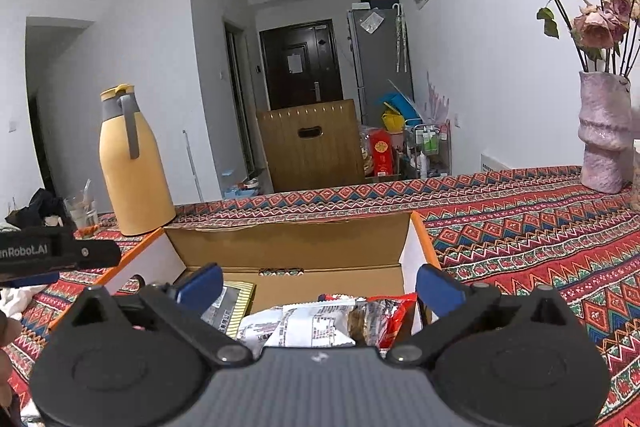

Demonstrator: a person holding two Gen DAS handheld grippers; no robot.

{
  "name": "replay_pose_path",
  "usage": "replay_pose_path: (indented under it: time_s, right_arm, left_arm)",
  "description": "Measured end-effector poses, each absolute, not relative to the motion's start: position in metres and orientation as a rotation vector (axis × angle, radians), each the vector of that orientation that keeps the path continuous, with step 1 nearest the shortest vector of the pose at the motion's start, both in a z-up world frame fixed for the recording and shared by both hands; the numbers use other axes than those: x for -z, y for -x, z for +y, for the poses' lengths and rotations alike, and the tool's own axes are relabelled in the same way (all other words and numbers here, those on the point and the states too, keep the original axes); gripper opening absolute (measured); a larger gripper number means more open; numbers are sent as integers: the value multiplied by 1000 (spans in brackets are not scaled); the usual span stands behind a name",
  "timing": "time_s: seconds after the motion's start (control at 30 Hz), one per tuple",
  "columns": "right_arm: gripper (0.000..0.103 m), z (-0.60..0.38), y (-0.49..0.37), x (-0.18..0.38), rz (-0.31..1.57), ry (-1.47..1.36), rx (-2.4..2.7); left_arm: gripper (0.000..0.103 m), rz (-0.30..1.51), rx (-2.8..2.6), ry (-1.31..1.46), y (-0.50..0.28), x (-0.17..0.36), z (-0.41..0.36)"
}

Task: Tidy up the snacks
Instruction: 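Lower both packets into the box and open both tools, then withdraw both tools from the box back over the snack pile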

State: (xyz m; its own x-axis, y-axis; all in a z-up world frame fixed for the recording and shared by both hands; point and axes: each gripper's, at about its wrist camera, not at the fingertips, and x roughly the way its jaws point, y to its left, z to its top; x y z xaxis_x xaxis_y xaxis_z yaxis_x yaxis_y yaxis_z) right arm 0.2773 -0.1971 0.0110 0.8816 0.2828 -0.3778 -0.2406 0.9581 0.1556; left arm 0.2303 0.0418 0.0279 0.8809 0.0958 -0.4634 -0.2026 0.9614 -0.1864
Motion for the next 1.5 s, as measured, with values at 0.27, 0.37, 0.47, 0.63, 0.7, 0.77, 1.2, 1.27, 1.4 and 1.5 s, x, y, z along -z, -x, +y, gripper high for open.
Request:
replay_pose_path:
  time_s: [0.27, 0.37, 0.47, 0.63, 0.7, 0.77, 1.2, 1.27, 1.4, 1.5]
  right_arm:
    - [103, -199, -277, -12, 405, -106, -265]
    - [103, -199, -274, -16, 400, -106, -259]
    - [103, -199, -266, -25, 369, -105, -265]
    - [103, -201, -253, -37, 345, -103, -261]
    - [103, -202, -248, -41, 343, -106, -259]
    - [103, -204, -242, -43, 343, -107, -257]
    - [103, -207, -202, -35, 395, -99, -277]
    - [103, -208, -194, -32, 405, -98, -279]
    - [103, -212, -182, -25, 427, -91, -281]
    - [103, -214, -176, -18, 452, -83, -276]
  left_arm:
    - [103, 472, -163, 238, -230, -27, 42]
    - [103, 467, -163, 229, -227, -31, 38]
    - [103, 448, -165, 214, -220, -38, 33]
    - [103, 434, -159, 216, -208, -50, 31]
    - [103, 435, -158, 217, -203, -53, 31]
    - [103, 434, -157, 214, -196, -55, 30]
    - [103, 473, -147, 176, -154, -43, 24]
    - [103, 484, -144, 169, -147, -38, 23]
    - [103, 511, -140, 166, -133, -28, 26]
    - [103, 527, -144, 163, -122, -20, 28]
